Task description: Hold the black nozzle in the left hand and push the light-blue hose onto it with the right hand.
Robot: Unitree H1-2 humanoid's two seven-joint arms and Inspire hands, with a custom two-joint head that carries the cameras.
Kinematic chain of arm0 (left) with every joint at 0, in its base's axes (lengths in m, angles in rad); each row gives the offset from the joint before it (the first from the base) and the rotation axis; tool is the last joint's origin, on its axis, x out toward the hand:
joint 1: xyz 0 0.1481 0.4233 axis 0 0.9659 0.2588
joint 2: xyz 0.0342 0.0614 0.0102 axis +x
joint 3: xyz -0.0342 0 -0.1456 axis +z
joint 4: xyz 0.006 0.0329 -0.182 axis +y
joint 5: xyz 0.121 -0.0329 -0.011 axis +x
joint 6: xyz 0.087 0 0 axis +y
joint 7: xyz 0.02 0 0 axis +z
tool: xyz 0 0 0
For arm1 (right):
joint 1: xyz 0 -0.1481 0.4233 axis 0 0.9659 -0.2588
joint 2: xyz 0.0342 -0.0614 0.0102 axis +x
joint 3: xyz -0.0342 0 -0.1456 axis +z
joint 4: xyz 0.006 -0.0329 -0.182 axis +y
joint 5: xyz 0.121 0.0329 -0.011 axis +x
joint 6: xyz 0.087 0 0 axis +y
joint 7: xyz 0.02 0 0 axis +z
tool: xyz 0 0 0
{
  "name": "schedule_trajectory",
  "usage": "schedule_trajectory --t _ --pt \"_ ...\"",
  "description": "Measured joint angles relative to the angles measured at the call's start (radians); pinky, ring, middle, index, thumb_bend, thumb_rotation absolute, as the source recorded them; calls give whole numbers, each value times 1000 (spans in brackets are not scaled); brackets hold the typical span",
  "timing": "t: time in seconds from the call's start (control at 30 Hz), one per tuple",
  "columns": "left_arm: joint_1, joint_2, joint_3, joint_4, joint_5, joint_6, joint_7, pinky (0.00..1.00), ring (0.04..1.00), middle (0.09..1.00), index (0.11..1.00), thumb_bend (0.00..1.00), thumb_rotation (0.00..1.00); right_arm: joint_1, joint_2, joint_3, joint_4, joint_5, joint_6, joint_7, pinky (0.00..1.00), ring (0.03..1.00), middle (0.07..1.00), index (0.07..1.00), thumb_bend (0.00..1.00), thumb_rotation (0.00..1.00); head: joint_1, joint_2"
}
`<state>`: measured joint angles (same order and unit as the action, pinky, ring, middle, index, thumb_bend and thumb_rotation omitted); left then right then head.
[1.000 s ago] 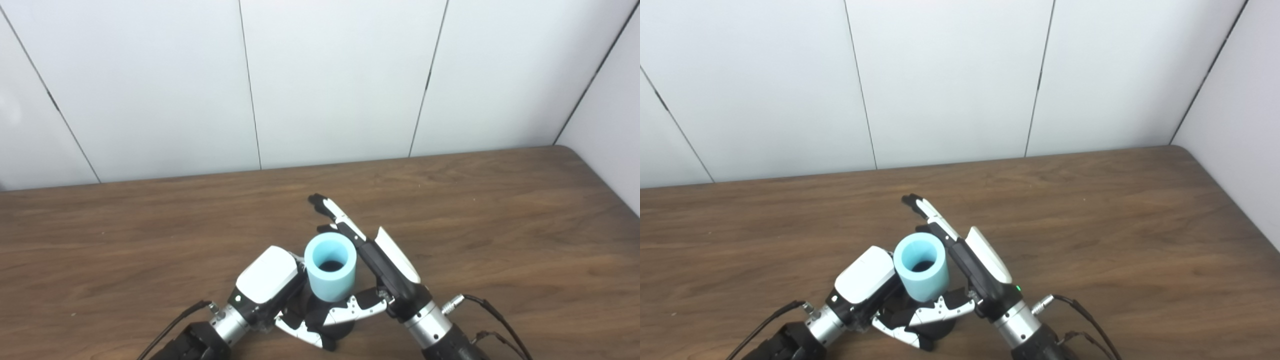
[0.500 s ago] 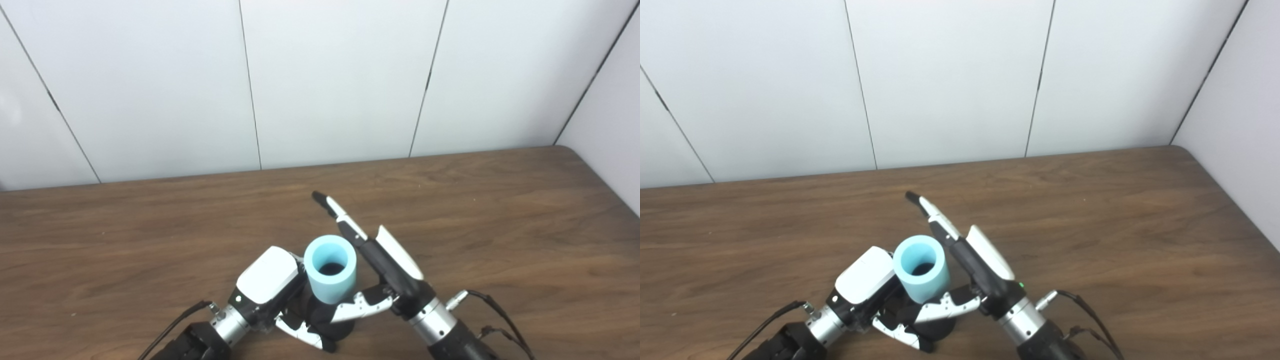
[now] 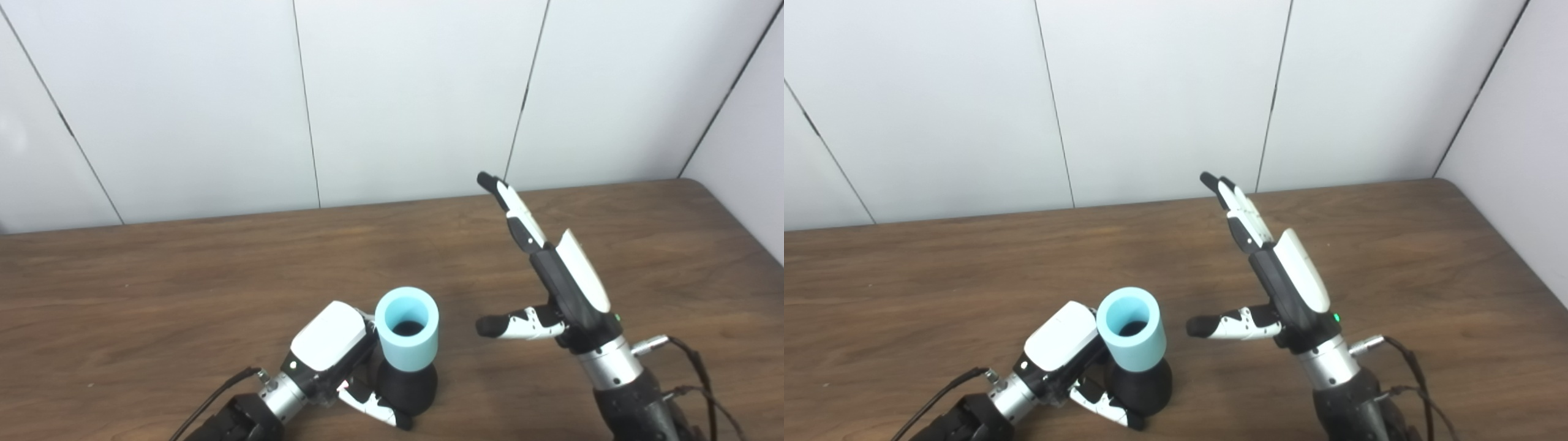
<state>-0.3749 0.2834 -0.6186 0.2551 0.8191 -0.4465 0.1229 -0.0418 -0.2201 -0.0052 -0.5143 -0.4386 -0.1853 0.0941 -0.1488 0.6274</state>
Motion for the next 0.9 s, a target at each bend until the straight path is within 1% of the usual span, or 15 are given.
schedule_trajectory --t 0.07,0.27,0.33,0.37,0.43,0.5,0.57,0.7,0.9 --pt "0 0 0 0 0 0 0 306 396 495 521 499 0 -2 -12 -4 -11 -3 0 8 990 1000 972 968 1000 883 0 0" --pt "-1 0 0 1 0 -1 0 306 399 500 515 499 0 -1 -46 -12 -56 -2 -1 28 1000 1000 998 965 1000 839 0 -2" --pt "-1 0 0 1 0 -1 0 302 395 495 520 499 0 3 -56 -8 -73 -12 -9 36 1000 1000 1000 966 998 857 0 0" --pt "-1 0 0 2 0 -1 0 302 395 494 520 499 0 4 -65 -4 -80 -29 -23 43 1000 1000 1000 968 979 877 0 0" --pt "-1 -1 0 3 0 -1 0 304 397 495 519 499 0 4 -87 0 -94 -97 -66 51 1000 1000 1000 981 952 928 0 -2" --pt "-1 -1 0 4 -1 -2 0 307 399 496 518 499 0 2 -106 6 -121 -159 -107 59 1000 1000 1000 985 950 943 2 -2" --pt "-2 -1 0 5 -1 -2 0 307 399 495 519 499 0 0 -111 18 -144 -202 -134 73 1000 1000 1000 993 954 938 0 -2" --pt "-3 -2 0 6 -1 -2 0 299 392 489 525 498 0 -2 -105 40 -163 -259 -132 125 1000 1000 1000 984 952 898 2 0" --pt "-3 -2 0 7 -1 -3 1 301 394 491 524 499 0 -3 -104 77 -194 -333 -87 259 1000 1000 1000 1000 975 851 3 0"
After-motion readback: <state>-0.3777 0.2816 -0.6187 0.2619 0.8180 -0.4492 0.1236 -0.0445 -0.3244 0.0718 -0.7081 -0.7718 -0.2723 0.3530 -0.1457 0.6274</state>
